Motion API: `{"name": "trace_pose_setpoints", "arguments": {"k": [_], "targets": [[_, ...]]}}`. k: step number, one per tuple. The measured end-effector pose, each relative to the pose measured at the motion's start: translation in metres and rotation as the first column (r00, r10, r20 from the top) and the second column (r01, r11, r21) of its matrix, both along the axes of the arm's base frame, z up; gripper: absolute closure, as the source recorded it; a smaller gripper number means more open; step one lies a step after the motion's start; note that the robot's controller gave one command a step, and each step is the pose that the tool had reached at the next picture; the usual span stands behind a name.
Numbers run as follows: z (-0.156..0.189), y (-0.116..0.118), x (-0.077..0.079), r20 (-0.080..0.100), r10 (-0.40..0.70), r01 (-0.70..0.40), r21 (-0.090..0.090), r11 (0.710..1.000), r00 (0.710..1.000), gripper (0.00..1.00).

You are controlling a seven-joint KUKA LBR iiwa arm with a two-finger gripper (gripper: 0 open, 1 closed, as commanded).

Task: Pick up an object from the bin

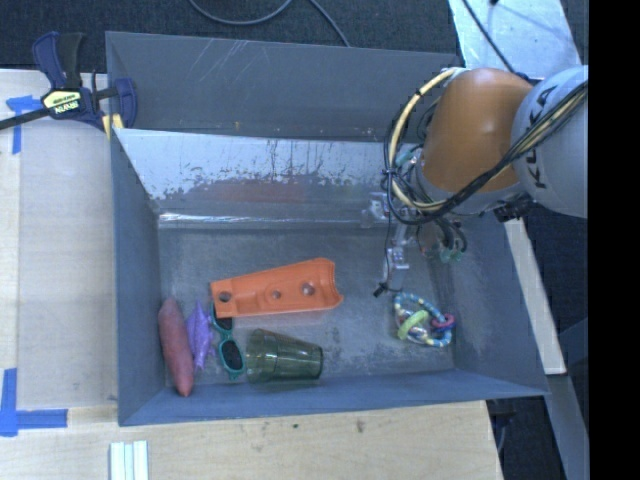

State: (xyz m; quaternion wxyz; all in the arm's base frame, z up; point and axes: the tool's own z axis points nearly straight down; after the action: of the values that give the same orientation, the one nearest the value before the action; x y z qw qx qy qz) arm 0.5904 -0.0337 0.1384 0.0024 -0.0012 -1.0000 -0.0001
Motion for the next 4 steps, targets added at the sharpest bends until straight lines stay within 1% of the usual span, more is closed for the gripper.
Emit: {"name": "trace_pose_setpoints", "arguments": {"k": [1, 2, 3, 4], "targets": [[0.005, 0.0, 0.002, 0.008, 0.001, -0.001, -0.001, 1.0, 1.0, 0.0], [-0.035, 0.034, 0.006, 0.014, -0.047, 0.047, -0.001, 0.999, 0.999, 0.0], [-0.061, 0.062, 0.011, 0.002, 0.01, -0.01, 0.001, 1.0, 1.0, 0.0], [-0.066, 0.096, 0.018, 0.018, 0.075, -0.075, -0.002, 0.997, 0.997, 1.0]]}}
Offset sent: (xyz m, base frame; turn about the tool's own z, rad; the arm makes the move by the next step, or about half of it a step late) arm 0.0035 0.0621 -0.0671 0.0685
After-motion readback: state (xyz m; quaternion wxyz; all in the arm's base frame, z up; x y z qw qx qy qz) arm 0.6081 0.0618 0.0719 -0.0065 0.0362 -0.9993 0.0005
